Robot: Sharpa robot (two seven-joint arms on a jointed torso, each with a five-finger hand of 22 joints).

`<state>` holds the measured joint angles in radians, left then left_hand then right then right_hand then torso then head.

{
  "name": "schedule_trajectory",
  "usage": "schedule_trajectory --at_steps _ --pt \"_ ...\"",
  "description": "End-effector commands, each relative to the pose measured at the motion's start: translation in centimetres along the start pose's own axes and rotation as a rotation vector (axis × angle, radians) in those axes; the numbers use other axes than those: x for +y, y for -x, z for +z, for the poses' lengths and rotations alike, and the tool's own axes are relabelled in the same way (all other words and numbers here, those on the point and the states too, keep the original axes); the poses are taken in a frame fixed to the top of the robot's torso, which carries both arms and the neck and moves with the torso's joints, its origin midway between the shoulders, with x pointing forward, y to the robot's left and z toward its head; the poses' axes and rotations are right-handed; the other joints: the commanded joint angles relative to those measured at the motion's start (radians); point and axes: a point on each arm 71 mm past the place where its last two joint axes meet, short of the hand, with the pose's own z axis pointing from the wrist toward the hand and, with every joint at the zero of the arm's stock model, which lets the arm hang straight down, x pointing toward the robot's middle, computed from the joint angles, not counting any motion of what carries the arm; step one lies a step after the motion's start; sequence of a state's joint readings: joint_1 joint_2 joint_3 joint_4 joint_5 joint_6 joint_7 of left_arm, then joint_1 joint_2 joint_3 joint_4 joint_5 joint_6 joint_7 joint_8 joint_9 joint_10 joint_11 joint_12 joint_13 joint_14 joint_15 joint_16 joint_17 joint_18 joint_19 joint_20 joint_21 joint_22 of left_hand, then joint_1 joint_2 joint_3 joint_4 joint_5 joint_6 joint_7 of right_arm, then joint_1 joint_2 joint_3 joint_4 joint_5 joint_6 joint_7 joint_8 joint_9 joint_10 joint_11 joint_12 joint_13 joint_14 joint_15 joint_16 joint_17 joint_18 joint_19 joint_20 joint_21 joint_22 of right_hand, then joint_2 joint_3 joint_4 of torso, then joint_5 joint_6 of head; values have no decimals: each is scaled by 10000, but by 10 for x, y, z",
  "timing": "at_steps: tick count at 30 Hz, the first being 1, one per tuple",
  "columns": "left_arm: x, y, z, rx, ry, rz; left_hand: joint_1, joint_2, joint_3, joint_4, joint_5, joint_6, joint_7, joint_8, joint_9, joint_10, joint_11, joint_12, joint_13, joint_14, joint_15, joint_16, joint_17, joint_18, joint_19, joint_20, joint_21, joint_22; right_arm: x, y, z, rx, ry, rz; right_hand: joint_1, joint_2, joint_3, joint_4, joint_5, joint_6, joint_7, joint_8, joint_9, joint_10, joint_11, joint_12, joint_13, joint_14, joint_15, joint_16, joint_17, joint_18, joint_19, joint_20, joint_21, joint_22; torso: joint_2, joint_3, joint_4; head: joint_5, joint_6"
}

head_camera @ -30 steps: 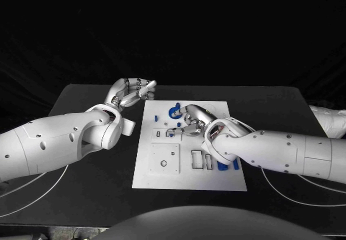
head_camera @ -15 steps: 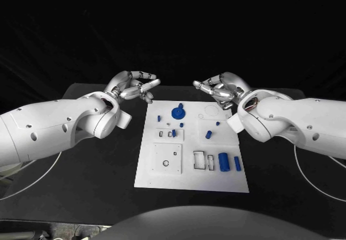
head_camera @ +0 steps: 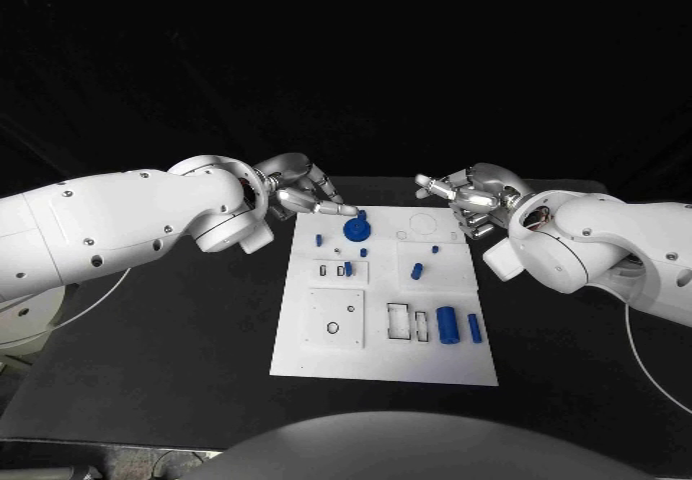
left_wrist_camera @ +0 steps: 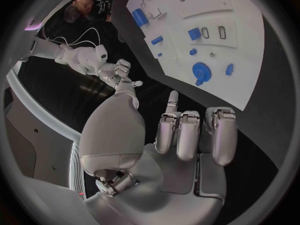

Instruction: Assemble the parts on the task board

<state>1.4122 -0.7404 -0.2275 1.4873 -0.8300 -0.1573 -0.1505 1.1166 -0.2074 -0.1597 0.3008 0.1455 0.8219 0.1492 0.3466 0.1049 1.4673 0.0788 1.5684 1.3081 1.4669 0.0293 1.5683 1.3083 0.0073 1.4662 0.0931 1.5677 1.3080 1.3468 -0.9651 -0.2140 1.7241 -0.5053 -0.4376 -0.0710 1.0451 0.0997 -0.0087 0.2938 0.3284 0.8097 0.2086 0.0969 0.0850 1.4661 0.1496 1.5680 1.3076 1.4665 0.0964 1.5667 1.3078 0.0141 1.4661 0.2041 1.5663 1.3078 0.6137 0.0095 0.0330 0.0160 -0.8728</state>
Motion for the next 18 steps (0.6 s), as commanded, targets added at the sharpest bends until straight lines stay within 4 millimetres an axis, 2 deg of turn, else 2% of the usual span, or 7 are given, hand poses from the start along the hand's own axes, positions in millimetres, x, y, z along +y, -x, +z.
schedule_trajectory --at_steps 1,5,8,10,13,16,18 --pt "6 -10 2 997 1292 1171 -353 -77 -91 6 99 428 -81 85 94 1035 31 24 2627 1039 -19 25 2625 -73 1046 17 31 2628 -7 -4 -1 634 -433 142 -95 29 -67 -8 -40 -38 126 64 16 1047 54 28 2632 1043 59 41 2630 -141 1046 53 45 2630 -44 35 -45 35 2" --pt "5 -21 5 1708 1942 1548 -776 -211 -200 11 168 778 -188 154 242 1035 -78 24 2627 1039 -88 25 2625 -73 1046 33 31 2628 -15 -3 -3 770 -692 164 -141 83 -117 -4 -72 -8 128 105 30 1047 55 28 2632 1043 60 41 2630 -141 1046 55 45 2630 -61 35 -46 41 2" --pt "4 -29 7 2086 2301 1788 -1065 -177 -169 8 210 1275 -340 488 519 1035 -205 24 2627 1039 -168 25 2625 -73 1046 47 31 2628 -21 -3 -4 841 -851 181 -171 108 -144 -1 -98 -3 128 120 35 1047 56 28 2632 1043 61 41 2630 -141 1046 57 45 2630 -58 26 -38 53 2" --pt "4 -34 9 2342 2587 1948 -1264 -127 -127 6 219 1573 -456 732 733 1035 -311 24 2627 1039 -229 25 2625 -73 1046 51 31 2628 -24 -4 -4 891 -960 189 -188 122 -161 -2 -110 1 130 129 37 1047 56 28 2632 1043 61 41 2630 -141 1046 58 45 2630 -54 21 -60 51 2" --pt "5 -40 12 2631 2982 2137 -1481 -68 -81 8 256 1795 -582 972 1000 1035 -433 24 2627 1039 -314 25 2625 -73 1046 56 31 2628 -28 -5 -4 970 -1082 198 -206 140 -180 -2 -121 7 134 140 41 1047 58 28 2632 1043 62 41 2630 -141 1046 59 45 2630 -59 14 -54 38 2" --pt "6 -44 15 2814 3308 2233 -1649 269 151 1 583 1820 -639 1054 1161 1035 -493 24 2627 1039 -364 25 2625 -73 1046 62 31 2628 -30 -6 -5 1031 -1169 194 -214 151 -189 -3 -127 11 139 147 43 1047 60 28 2632 1043 63 41 2630 -141 1046 60 45 2630 -51 20 -40 42 2" --pt "7 -49 18 2922 3521 2179 -1728 684 459 -31 851 1781 -675 1094 1364 1035 -548 24 2627 1039 -421 25 2625 -73 1046 78 31 2628 -32 -6 -5 1071 -1256 170 -216 157 -191 -4 -127 12 146 149 44 1047 62 28 2632 1043 63 41 2630 -141 1046 60 45 2630 -47 26 -29 51 2"
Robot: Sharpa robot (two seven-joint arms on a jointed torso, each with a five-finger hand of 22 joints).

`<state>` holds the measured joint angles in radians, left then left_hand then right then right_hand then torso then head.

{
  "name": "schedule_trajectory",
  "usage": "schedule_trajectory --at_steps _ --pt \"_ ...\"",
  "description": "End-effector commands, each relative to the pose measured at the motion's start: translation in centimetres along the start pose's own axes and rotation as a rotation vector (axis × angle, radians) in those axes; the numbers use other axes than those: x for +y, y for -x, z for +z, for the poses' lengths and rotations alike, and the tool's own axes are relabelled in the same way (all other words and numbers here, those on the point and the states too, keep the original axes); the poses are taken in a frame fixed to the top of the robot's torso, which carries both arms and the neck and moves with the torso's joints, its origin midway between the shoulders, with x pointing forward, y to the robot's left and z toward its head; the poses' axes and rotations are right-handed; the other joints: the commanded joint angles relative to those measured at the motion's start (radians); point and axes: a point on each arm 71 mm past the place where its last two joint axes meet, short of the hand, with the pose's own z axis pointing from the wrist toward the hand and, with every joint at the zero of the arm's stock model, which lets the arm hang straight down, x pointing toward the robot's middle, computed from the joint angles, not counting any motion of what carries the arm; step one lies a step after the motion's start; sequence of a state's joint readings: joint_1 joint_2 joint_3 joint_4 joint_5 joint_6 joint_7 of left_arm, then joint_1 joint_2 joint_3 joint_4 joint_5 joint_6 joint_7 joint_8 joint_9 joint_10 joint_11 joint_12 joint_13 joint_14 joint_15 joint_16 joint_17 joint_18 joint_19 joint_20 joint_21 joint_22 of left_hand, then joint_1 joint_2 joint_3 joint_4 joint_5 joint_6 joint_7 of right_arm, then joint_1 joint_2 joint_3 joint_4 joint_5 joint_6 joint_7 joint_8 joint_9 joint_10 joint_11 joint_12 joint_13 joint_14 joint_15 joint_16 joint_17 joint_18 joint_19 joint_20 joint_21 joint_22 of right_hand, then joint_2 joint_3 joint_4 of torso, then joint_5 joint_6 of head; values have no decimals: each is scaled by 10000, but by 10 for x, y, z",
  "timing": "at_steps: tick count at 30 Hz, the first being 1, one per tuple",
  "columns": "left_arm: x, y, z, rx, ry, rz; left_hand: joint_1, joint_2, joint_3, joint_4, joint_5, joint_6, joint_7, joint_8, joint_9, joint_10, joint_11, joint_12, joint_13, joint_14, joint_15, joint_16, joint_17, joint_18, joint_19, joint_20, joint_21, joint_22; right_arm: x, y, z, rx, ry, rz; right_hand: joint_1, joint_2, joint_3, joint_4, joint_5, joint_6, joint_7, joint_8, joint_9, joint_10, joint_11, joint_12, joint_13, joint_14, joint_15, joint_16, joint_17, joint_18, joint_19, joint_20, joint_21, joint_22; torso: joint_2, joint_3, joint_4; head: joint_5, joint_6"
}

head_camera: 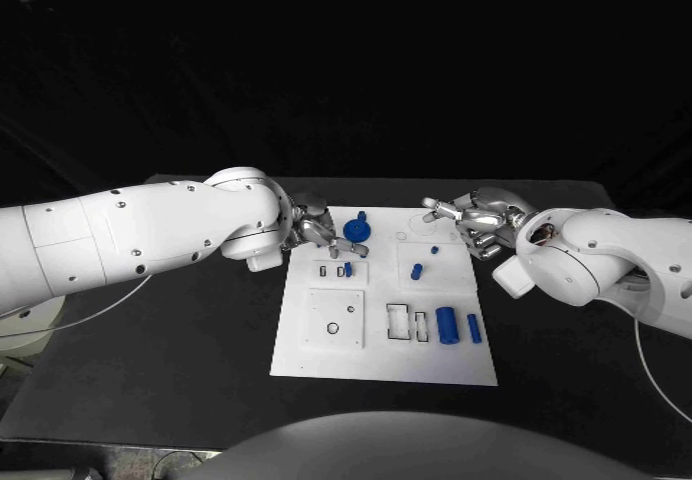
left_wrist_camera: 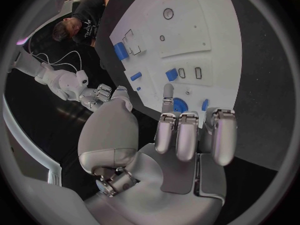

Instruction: Assemble the parts on the task board

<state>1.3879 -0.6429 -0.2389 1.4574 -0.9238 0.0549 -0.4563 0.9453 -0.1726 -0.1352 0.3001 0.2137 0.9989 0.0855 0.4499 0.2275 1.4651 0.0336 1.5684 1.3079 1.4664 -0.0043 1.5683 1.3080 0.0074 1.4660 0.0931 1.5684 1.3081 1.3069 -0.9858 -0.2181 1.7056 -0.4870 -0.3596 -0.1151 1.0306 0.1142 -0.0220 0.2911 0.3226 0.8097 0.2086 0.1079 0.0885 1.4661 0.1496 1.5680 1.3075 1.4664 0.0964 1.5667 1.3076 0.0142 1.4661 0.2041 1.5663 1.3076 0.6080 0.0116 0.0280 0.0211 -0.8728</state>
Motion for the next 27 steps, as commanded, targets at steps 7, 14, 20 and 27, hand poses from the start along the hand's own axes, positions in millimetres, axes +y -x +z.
schedule_trajectory --at_steps 7,14,20,27 --pt "4 -14 15 1100 1156 -106 235 1512 728 -68 371 -41 -99 98 585 1057 -151 24 2629 1044 -148 25 2628 -74 1048 120 24 2627 -6 -6 1 574 -438 -187 -89 65 -92 19 -71 -14 200 43 7 1047 101 28 2633 1044 82 41 2632 -142 1047 70 45 2632 12 4 -11 15 2" --pt "9 -18 23 1517 1480 -316 699 1930 818 -83 654 -137 -139 164 997 1057 -184 24 2629 1044 -172 25 2628 -74 1048 126 24 2627 -8 -9 1 751 -594 -267 -94 75 -104 17 -73 -28 211 40 5 1047 111 28 2633 1044 90 41 2632 -142 1047 74 45 2632 14 14 -3 -26 2" --pt "7 -19 27 1634 1579 -405 1029 1956 775 -91 868 -239 -152 217 1290 1057 -199 24 2629 1044 -183 25 2628 -74 1048 109 24 2627 -10 -10 1 838 -725 -326 -95 81 -109 16 -72 -36 216 38 3 1047 117 28 2633 1044 94 41 2632 -142 1047 77 45 2632 4 21 5 -55 2" --pt "1 -20 31 1688 1530 -469 1029 1877 652 -75 872 -291 -148 257 1451 1057 -198 24 2629 1044 -184 25 2628 -74 1048 101 24 2627 -13 -10 2 851 -881 -416 -93 89 -115 13 -69 -45 222 36 2 1047 123 28 2633 1044 99 41 2632 -142 1047 81 45 2632 0 25 -19 -80 2"
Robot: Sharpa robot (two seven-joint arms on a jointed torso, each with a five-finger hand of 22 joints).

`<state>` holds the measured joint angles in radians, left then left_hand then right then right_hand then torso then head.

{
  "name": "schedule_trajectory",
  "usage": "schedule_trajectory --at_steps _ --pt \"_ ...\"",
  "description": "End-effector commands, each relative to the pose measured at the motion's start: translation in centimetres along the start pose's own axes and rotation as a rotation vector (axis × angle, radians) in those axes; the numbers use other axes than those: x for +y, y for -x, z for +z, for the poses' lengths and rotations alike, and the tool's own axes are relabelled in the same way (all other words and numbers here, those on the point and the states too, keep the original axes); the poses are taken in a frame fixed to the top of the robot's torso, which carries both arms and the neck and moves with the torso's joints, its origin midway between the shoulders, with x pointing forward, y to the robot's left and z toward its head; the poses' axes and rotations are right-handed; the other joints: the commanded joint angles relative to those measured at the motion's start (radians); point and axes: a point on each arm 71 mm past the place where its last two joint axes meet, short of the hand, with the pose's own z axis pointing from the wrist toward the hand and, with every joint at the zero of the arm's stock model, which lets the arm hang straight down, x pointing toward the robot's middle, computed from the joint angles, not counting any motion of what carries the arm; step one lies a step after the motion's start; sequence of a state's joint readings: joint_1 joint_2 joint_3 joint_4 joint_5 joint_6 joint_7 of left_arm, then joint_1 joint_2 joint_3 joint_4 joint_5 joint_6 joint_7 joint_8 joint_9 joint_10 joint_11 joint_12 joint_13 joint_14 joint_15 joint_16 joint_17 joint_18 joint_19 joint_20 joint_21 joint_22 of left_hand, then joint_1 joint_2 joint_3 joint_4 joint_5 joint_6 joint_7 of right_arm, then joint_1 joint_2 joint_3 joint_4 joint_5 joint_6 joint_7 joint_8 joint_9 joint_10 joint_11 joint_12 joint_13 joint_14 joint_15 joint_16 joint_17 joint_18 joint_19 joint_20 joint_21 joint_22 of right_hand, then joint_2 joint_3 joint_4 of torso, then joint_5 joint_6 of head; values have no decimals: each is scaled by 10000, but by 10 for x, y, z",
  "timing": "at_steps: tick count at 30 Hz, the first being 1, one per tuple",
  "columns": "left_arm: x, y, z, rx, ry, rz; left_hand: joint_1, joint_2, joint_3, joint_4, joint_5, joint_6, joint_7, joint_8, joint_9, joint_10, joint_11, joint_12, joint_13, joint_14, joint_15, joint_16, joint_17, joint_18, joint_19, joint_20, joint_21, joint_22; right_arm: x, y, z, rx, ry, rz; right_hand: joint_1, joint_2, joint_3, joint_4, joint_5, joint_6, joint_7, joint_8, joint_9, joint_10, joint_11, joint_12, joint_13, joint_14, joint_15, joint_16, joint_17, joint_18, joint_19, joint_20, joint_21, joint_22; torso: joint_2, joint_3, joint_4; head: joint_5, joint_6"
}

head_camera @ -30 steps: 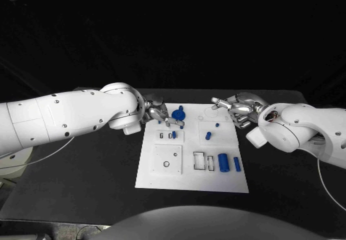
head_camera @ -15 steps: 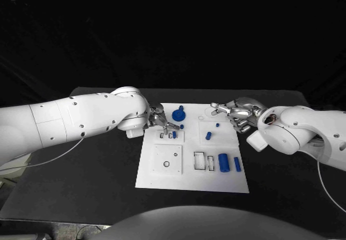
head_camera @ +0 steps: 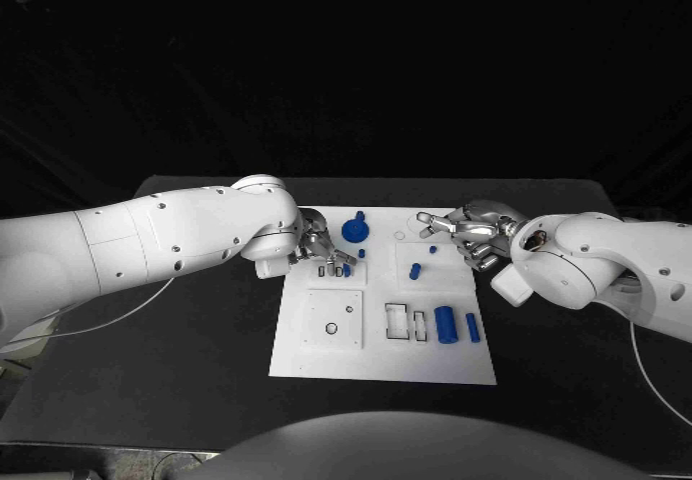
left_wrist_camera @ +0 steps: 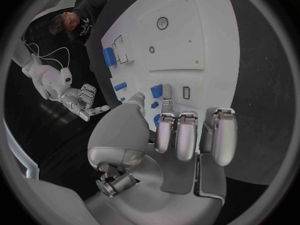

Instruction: Assemble the parts on the task board

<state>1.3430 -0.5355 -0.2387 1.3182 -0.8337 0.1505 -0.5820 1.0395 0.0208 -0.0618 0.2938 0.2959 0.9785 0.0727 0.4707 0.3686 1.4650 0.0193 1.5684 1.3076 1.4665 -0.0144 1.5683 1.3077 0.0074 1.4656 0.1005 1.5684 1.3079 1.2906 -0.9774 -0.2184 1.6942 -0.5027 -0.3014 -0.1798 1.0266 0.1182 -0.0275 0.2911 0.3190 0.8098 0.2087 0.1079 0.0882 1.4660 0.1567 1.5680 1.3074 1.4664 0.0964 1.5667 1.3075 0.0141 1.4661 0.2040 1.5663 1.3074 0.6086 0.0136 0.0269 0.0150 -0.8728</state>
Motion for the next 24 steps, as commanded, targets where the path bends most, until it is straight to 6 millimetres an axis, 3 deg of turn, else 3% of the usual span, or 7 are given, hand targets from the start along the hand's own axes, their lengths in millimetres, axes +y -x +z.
schedule_trajectory --at_steps 1,14,18,20,24 --pt "-3 -3 1 324 -11 -83 87 -57 -82 -13 50 -87 -19 49 40 1058 -55 24 2632 1043 -83 25 2631 -74 1052 27 24 2629 -2 -2 1 236 -171 -230 -53 50 -61 12 -33 -46 223 37 4 1048 52 28 2634 1044 100 41 2633 -141 1047 82 45 2634 -8 5 -3 -34 2" --pt "-10 -2 7 304 41 -60 161 -201 -243 -25 95 -151 -31 95 305 1058 -63 24 2632 1043 -87 25 2631 -74 1052 20 24 2629 -4 -3 1 263 -294 -320 -41 62 -66 5 -18 -57 230 36 3 1048 61 28 2634 1044 108 41 2633 -141 1047 88 45 2634 -16 6 16 -110 2" --pt "-12 -3 11 236 156 -23 487 -295 -230 -10 1241 -236 -61 89 610 1058 -92 24 2632 1043 -114 25 2631 -74 1052 2 24 2629 -5 -4 1 304 -308 -328 -36 67 -68 2 -11 -60 233 36 2 1048 64 28 2634 1044 111 41 2633 -141 1047 90 45 2634 -10 3 33 -115 2" --pt "-13 -2 13 118 226 53 569 -369 -237 -10 1447 -260 -67 72 703 1058 -99 24 2632 1043 -119 25 2631 -74 1052 -4 24 2629 -5 -5 1 331 -309 -333 -36 67 -68 2 -11 -60 233 36 2 1048 64 28 2634 1044 111 41 2633 -141 1047 90 45 2634 -12 -1 7 -95 2" --pt "-13 -2 14 -18 343 137 623 -401 -231 -11 1515 -272 -71 63 747 1058 -101 24 2632 1043 -122 25 2631 -74 1052 -7 24 2629 -5 -6 1 362 -324 -335 -36 67 -68 2 -11 -60 233 36 2 1048 64 28 2634 1044 111 41 2633 -141 1047 90 45 2634 -16 6 22 -112 2"
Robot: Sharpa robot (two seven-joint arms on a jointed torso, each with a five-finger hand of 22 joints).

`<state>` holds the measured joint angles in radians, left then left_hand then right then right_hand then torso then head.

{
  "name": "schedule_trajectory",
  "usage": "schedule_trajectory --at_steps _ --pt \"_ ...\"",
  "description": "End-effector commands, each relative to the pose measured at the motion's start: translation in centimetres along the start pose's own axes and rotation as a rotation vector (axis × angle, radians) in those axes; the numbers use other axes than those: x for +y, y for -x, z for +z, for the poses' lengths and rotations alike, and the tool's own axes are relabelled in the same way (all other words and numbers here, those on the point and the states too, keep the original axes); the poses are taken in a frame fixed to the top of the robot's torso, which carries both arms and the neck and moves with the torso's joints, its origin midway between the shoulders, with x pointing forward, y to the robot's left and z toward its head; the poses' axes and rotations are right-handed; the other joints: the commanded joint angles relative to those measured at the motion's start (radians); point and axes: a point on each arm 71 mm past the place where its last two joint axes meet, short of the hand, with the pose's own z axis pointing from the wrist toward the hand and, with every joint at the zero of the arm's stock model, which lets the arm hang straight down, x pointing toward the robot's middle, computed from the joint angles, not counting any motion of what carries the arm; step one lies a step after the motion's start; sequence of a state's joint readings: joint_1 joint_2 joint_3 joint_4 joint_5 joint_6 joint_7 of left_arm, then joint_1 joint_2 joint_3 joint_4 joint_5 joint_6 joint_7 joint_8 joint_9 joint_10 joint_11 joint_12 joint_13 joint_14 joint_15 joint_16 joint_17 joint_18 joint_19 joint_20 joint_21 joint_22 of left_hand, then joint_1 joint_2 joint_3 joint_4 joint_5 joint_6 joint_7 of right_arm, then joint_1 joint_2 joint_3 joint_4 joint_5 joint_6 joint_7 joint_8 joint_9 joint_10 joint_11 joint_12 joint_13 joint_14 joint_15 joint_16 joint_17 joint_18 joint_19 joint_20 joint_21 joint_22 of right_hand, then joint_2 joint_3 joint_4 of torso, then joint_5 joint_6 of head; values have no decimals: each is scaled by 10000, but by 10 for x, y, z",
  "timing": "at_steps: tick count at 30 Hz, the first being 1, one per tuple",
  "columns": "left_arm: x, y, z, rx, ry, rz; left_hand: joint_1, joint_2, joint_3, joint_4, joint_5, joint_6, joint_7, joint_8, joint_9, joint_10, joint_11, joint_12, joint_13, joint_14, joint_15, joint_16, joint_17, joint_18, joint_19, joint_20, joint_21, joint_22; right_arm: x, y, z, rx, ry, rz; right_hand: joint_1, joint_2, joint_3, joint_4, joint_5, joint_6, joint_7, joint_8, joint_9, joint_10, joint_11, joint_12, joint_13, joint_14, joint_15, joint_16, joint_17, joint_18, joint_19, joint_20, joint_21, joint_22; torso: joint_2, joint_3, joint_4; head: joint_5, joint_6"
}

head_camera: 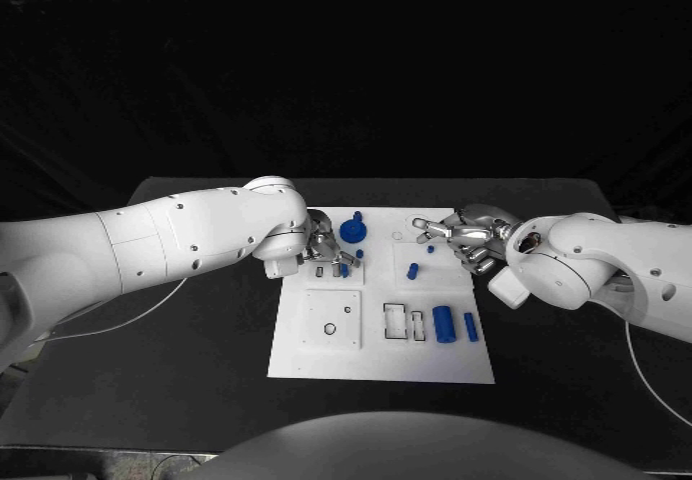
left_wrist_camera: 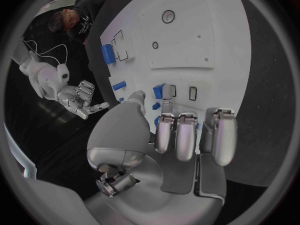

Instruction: Assemble the parts on the task board

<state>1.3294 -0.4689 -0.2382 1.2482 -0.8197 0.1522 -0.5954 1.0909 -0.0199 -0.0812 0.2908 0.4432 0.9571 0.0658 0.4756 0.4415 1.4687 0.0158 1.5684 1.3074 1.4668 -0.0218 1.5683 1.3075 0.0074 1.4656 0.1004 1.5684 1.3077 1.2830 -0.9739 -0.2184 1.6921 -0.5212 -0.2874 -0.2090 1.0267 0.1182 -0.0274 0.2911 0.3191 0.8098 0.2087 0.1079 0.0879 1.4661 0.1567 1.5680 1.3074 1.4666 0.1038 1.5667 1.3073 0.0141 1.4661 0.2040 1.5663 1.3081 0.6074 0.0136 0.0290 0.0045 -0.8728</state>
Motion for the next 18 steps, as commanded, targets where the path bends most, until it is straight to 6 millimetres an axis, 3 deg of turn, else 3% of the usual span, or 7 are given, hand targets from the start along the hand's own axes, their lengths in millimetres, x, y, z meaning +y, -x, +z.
schedule_trajectory --at_steps 1,18 --pt "0 0 2 -139 189 186 110 5 -37 19 42 -58 -2 13 18 1021 -66 24 2634 1040 -47 25 2633 -74 1052 -6 24 2631 -1 -2 0 213 -43 -155 -37 67 -69 2 -12 -61 233 37 5 1047 64 28 2634 1042 38 41 2634 -141 1047 90 45 2627 -4 8 1 -4 2" --pt "-1 -4 6 -128 268 238 165 72 5 24 110 -74 -5 -3 88 1021 -68 24 2634 1040 -50 25 2633 -74 1052 -10 24 2631 -2 -2 1 215 -115 -154 -28 75 -73 0 -6 -65 237 38 5 1047 69 28 2634 1042 43 41 2634 -141 1047 95 45 2627 0 2 -11 -2 2"
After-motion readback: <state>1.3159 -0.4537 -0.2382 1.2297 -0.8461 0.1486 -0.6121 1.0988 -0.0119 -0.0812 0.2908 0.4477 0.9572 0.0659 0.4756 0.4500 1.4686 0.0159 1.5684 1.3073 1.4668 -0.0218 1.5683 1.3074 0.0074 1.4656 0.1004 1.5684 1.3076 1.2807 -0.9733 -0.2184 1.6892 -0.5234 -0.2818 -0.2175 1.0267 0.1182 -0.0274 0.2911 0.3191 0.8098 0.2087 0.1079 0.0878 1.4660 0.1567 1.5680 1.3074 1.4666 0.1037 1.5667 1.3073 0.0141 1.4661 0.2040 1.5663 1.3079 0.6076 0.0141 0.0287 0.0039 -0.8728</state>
